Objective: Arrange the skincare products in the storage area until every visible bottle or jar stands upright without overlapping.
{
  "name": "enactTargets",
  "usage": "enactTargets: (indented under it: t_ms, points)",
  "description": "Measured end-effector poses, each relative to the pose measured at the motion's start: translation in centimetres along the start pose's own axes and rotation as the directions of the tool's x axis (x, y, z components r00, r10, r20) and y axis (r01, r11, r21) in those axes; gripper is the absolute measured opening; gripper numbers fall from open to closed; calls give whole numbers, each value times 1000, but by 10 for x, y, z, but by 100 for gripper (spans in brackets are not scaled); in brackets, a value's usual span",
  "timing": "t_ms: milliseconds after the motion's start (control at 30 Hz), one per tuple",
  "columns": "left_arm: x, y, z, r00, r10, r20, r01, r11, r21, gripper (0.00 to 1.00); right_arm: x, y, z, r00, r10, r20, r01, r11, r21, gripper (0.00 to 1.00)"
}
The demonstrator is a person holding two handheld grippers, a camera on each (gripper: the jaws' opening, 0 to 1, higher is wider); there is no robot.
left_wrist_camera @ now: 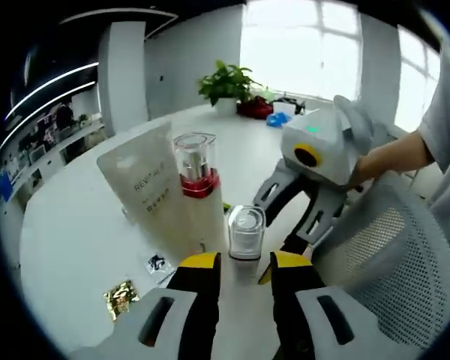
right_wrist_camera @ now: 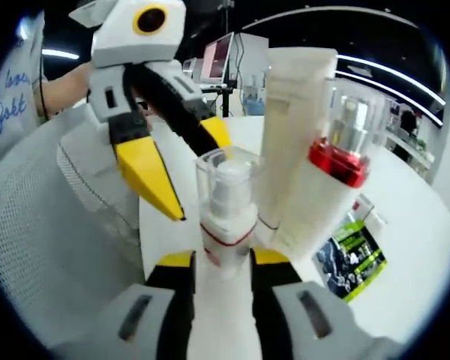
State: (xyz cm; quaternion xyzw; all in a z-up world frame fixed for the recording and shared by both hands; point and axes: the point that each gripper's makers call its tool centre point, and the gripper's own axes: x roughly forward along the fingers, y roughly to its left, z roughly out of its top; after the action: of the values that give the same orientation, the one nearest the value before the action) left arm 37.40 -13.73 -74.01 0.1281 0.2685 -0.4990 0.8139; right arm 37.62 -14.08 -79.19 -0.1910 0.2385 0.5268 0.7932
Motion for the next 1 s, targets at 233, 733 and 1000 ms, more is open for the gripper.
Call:
enactTargets:
  t_ms: [233, 733, 1000]
  points:
    - [8, -3, -16, 997, -23, -74, 20, 999, -43, 23, -7, -3, -8, 999, 1, -32, 0, 1000, 15, 26]
    - [24, -8, -34, 984, -43, -170, 26, 995, -97, 10, -18, -3, -8, 997, 36, -65, -26, 989, 147, 19]
    - [31, -7, -41, 979, -38, -198, 17, 994, -109, 9, -18, -3, -9, 996, 36, -81, -22, 987, 161, 10]
